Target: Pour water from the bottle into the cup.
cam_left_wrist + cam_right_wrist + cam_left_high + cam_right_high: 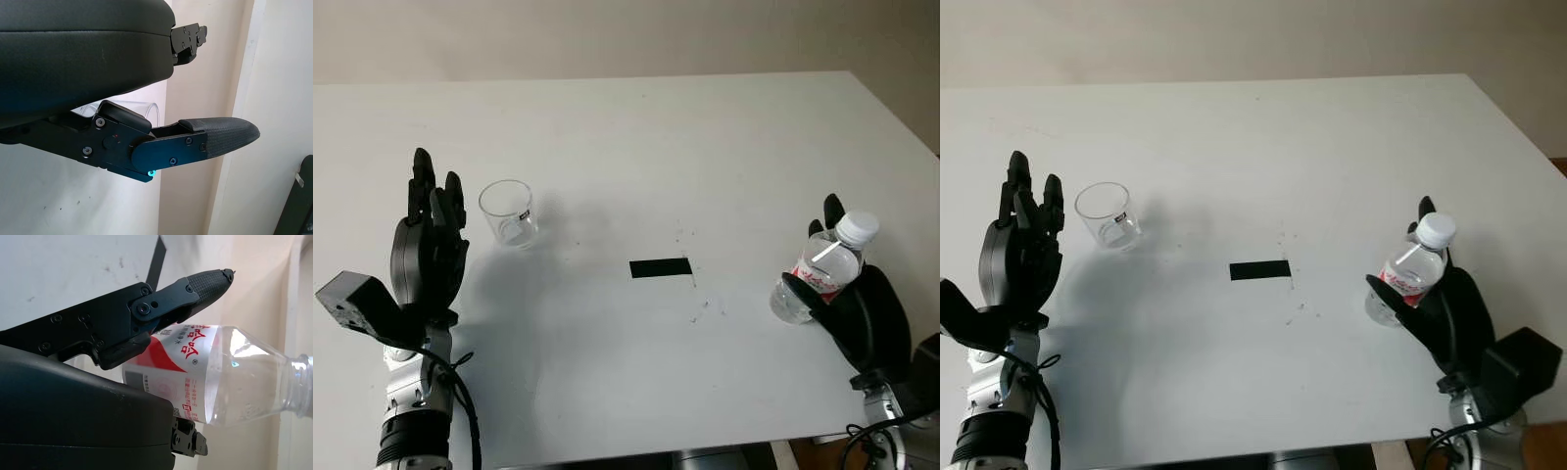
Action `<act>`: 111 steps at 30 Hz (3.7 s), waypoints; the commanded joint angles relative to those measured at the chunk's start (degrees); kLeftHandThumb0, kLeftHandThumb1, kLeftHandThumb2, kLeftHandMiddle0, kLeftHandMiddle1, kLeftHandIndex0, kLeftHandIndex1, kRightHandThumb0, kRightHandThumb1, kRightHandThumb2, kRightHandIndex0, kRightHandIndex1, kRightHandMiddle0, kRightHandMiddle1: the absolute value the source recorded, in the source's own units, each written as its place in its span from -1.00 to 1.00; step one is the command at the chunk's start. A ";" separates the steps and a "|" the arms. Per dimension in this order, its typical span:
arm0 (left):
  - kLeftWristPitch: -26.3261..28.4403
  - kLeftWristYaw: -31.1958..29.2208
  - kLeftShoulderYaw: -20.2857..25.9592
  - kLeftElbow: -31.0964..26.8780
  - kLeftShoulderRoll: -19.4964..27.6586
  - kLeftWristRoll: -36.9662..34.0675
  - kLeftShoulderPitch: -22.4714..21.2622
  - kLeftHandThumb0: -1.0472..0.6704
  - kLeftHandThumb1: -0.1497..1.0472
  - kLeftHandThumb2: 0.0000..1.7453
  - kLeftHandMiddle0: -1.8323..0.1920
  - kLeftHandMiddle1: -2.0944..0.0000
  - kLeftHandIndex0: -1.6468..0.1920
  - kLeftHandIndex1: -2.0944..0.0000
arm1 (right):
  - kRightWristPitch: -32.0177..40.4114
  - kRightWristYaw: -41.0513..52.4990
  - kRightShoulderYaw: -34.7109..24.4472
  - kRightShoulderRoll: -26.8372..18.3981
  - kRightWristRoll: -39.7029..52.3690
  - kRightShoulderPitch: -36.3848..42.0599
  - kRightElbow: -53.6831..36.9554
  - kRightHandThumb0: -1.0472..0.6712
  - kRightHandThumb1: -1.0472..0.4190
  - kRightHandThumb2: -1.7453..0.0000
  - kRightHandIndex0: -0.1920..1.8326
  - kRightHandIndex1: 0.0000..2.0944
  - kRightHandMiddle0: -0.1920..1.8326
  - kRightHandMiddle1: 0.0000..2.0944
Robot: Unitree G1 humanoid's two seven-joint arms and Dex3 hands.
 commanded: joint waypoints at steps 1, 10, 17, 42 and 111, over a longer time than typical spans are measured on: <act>-0.57 -0.25 0.18 0.03 0.39 0.11 0.02 -0.77 1.00 -0.33 0.88 1.00 0.96 1.00 | 1.03 0.44 0.57 0.82 1.04 -0.78 -0.42 -0.65 -0.82 0.95 -0.88 -0.94 -0.82 -0.91; -0.78 -0.70 0.10 0.47 0.18 -0.13 -0.19 -0.76 1.00 -0.33 0.90 1.00 0.98 1.00 | -4.51 -7.06 1.14 5.18 -3.81 -1.88 -0.19 -0.38 -0.87 0.94 -0.47 0.32 -0.38 0.27; -0.12 -0.01 -0.07 -0.15 0.16 0.15 -0.17 -0.77 1.00 -0.34 0.90 1.00 0.98 1.00 | -8.83 -14.61 2.00 7.30 -9.60 -2.43 0.89 -0.13 -1.00 0.84 -0.55 1.00 -0.59 1.00; -0.72 -0.17 -0.39 1.23 -0.02 0.30 -1.10 -0.78 1.00 -0.34 0.88 1.00 0.96 1.00 | 1.54 -18.11 12.90 2.57 -22.93 -42.51 24.96 0.05 -1.00 0.79 -0.46 1.00 -0.63 1.00; -2.88 0.43 -1.06 3.64 -3.38 0.18 -1.42 -0.78 1.00 -0.35 0.93 1.00 1.00 1.00 | 11.39 -42.18 54.89 15.64 -67.14 -83.35 68.26 -0.19 -0.89 0.94 -0.15 1.00 -0.57 0.39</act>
